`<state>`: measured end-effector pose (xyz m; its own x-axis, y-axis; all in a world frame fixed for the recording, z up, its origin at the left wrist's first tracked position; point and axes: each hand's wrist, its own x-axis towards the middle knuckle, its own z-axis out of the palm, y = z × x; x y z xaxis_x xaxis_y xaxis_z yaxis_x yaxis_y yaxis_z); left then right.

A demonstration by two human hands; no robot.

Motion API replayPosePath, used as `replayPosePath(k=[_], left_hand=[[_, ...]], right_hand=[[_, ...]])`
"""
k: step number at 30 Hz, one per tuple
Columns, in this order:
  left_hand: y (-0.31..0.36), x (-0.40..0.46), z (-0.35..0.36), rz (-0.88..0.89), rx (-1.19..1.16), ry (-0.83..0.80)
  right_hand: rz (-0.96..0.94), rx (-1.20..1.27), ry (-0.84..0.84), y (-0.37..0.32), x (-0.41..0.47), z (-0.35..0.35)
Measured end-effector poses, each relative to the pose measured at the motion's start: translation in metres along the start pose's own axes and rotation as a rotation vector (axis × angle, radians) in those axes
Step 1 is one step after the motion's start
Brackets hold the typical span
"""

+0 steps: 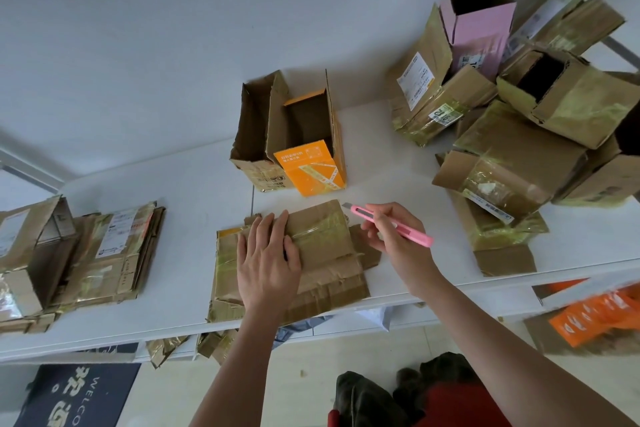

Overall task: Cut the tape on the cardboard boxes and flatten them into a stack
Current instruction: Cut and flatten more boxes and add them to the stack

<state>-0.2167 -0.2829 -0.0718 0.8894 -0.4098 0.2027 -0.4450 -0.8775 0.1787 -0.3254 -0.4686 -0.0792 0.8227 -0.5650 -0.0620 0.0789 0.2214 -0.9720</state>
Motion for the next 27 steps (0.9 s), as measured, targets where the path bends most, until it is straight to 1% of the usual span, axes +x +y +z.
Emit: replayPosePath(k=[3,11,27], left_hand=[[0.0,0.0,0.0,-0.001,-0.002,-0.009],[0.0,0.0,0.0,-0.007,-0.007,-0.004],[0.001,0.001,0.003,-0.001,-0.016,0.01]], right_hand=[[0.02,0.048,-0.019,0.003,-0.002,0.005],[0.124,0.133,0.002,0.004,0.002,0.006],[0.094,0.013,-0.066,0.005,-0.022,-0.013]])
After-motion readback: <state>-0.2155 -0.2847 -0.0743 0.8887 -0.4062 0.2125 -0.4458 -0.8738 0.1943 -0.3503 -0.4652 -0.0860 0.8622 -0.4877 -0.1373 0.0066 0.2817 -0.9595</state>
